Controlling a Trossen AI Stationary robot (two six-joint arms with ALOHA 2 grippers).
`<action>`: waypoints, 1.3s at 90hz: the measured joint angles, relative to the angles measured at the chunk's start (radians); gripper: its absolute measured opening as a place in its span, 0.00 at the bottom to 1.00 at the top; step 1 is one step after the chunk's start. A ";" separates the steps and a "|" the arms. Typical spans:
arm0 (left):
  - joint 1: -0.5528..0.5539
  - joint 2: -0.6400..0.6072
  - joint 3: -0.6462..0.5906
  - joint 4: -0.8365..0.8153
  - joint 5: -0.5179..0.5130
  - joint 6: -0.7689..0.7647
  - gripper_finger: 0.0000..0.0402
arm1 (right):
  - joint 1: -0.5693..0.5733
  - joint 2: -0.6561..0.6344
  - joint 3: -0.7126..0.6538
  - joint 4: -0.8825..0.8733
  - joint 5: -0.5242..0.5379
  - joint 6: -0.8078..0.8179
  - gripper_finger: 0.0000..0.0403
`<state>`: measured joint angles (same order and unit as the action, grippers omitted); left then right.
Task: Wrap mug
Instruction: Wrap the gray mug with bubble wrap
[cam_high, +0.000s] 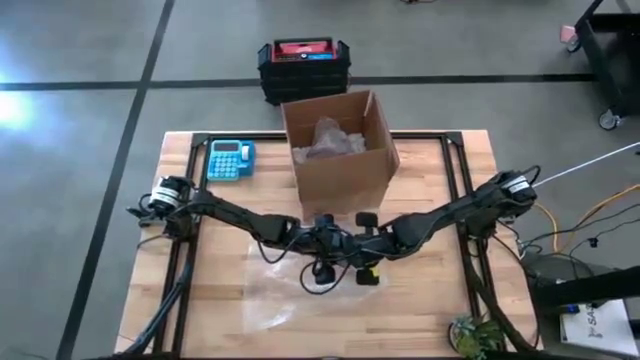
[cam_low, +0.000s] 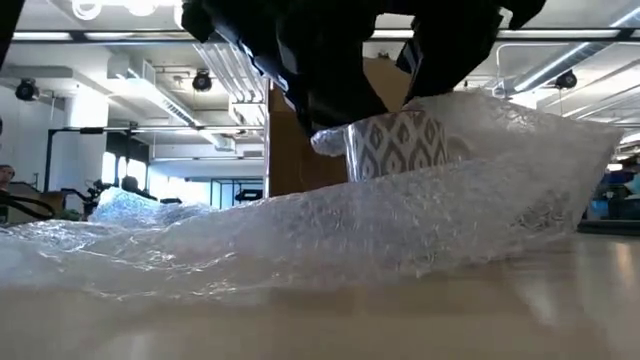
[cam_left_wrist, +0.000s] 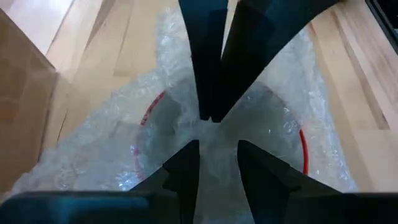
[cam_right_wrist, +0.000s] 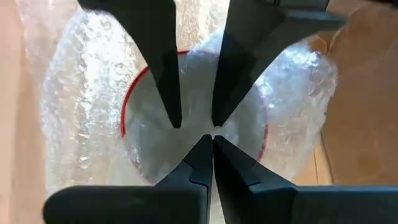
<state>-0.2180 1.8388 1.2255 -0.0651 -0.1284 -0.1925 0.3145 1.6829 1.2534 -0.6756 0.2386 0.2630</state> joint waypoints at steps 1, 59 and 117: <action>0.000 -0.002 0.000 -0.002 0.001 0.000 0.24 | 0.000 0.000 -0.003 0.004 0.000 0.000 0.00; -0.004 -0.205 0.026 -0.451 -0.194 -0.139 0.24 | 0.001 0.006 -0.028 0.068 -0.003 -0.038 0.00; -0.003 -0.155 -0.246 0.309 -0.091 -0.116 0.24 | 0.002 0.005 -0.050 0.139 -0.003 -0.073 0.00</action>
<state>-0.2207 1.6834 0.9796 0.2436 -0.2192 -0.3085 0.3161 1.6875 1.2033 -0.5369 0.2361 0.1899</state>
